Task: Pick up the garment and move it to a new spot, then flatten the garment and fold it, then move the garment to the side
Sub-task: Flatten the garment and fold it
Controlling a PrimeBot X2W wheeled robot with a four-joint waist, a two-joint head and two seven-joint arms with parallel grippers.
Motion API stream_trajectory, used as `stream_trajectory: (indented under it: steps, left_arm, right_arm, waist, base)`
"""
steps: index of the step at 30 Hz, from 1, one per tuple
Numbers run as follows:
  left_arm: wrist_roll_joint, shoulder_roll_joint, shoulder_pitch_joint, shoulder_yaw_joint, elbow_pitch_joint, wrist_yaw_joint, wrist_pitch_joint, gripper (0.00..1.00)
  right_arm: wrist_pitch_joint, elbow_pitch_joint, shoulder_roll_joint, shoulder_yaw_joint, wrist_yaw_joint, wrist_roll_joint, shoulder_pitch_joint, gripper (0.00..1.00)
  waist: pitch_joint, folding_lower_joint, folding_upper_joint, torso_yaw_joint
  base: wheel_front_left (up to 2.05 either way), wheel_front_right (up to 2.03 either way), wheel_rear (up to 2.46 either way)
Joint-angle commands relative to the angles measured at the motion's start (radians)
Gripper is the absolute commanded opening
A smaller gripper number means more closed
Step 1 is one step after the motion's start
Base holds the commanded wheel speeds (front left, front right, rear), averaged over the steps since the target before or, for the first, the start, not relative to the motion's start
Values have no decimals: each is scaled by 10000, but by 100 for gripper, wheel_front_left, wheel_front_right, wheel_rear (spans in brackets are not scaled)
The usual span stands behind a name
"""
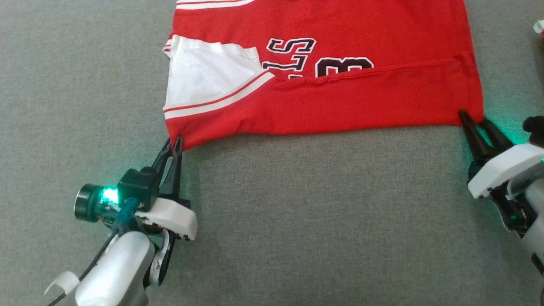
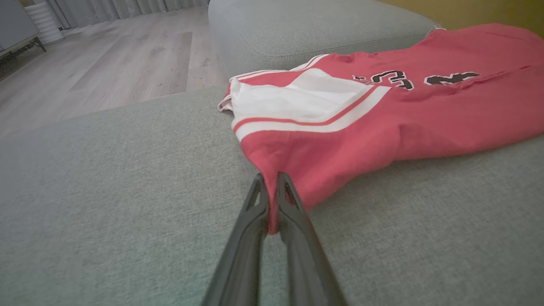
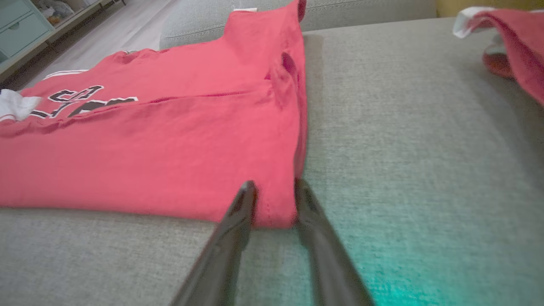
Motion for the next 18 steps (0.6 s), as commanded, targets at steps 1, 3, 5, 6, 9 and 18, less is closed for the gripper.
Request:
stream_trajectory:
  steps: [1, 3, 5, 6, 9, 18]
  left_arm:
    - [81, 381, -190, 295, -315, 21, -119, 0]
    - [87, 429, -124, 257, -324, -4, -152, 0]
    - [102, 506, -32, 209, -365, -35, -179, 0]
    - [102, 552, 33, 177, -414, -68, -190, 0]
    - [69, 734, 337, 18, -669, -278, -229, 0]
    - [-10, 1301, 1882, -313, -1684, -166, -156, 0]
  right_arm:
    - [5, -95, -320, 315, 67, 232, 65, 0]
    - [-36, -133, -464, 513, 67, 436, 103, 0]
    - [-91, -231, -654, 686, 67, 654, 180, 0]
    - [-116, -296, -760, 771, 67, 753, 234, 0]
    - [-252, -550, -1078, 979, 67, 1031, 495, 0]
    - [-546, -1275, -1878, 1314, 67, 1519, 2138, 0]
  waist:
    - [-89, 0, 0, 35]
    - [-201, 0, 0, 61]
    - [-361, 0, 0, 80]
    - [-442, 0, 0, 89]
    - [-755, 0, 0, 105]
    - [-1554, 0, 0, 71]
  base:
    - [0, 0, 0]
    - [0, 0, 0]
    - [0, 0, 0]
    - [0, 0, 0]
    - [0, 0, 0]
    - [0, 0, 0]
